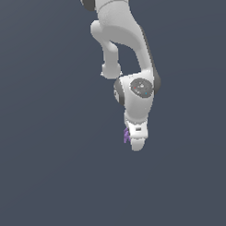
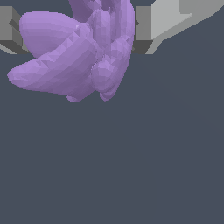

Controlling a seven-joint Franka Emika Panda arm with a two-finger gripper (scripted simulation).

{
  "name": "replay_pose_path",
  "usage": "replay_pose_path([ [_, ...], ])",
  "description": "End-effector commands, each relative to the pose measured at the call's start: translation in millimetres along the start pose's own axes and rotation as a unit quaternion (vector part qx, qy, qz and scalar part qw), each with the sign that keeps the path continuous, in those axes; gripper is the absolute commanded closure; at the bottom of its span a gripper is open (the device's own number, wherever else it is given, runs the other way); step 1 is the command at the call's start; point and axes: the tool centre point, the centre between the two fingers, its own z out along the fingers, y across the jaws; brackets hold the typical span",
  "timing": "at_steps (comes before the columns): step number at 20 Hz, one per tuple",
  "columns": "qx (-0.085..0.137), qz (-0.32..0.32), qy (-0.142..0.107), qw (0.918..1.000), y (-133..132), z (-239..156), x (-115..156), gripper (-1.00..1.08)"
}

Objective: Pick up the object and move it to a goal position.

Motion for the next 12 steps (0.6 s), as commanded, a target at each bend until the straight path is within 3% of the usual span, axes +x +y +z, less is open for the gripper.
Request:
replay_pose_path([
  [1,-0.001,0.0,0.0,1.0,-4.3,-18.4,3.9,1.08],
  [12,0.0,-0.001,-0.001,1.0,-33.7,-137.5,29.7,1.08],
])
